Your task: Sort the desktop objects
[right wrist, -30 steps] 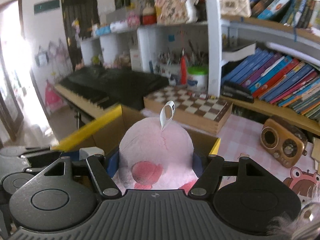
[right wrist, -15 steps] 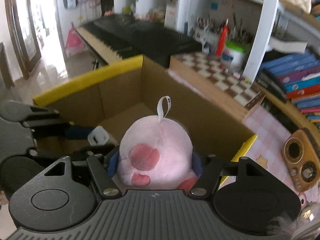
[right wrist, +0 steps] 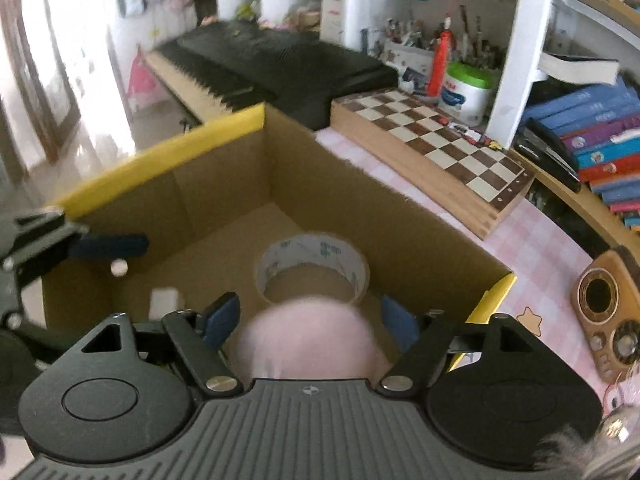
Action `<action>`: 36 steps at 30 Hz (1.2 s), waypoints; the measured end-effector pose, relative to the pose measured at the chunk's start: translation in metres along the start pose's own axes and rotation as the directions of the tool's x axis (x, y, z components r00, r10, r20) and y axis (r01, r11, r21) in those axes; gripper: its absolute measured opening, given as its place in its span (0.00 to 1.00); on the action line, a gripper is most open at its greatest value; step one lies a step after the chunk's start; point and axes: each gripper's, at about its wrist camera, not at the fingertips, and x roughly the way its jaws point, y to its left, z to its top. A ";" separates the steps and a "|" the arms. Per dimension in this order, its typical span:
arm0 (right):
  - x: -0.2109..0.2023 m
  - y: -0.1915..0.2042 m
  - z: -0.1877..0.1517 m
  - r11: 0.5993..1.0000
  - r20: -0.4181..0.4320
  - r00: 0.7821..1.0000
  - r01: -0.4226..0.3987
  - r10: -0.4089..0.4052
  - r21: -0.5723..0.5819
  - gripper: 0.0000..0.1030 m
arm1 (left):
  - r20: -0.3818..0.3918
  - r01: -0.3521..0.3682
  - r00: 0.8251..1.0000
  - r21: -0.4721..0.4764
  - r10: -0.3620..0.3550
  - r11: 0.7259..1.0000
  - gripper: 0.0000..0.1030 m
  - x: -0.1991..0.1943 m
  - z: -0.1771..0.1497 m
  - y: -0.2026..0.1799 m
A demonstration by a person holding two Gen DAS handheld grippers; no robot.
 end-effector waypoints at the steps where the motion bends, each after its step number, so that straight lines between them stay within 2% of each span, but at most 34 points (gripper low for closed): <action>1: -0.003 0.000 0.001 1.000 0.014 1.000 0.013 -0.013 0.013 0.83 | 0.010 -0.002 1.000 0.000 0.002 1.000 0.80 -0.003 0.000 0.000; 8: -0.031 -0.002 0.001 0.996 0.106 0.993 0.035 -0.044 0.086 0.84 | 0.076 0.015 0.997 -0.047 -0.011 0.999 0.84 -0.025 0.006 0.005; 14: -0.060 0.004 -0.003 0.987 0.189 0.977 0.072 -0.098 0.141 0.87 | 0.143 0.035 0.989 -0.078 -0.024 0.996 0.89 -0.047 0.010 0.011; 24: -0.105 0.012 -0.022 0.954 0.283 0.933 0.150 -0.223 0.259 0.87 | 0.194 0.063 0.980 -0.081 -0.046 0.995 0.92 -0.078 0.002 0.015; 36: -0.152 0.041 -0.060 0.894 0.315 0.863 0.285 -0.396 0.345 0.87 | 0.227 0.099 0.970 -0.058 -0.084 0.993 0.92 -0.113 -0.017 0.017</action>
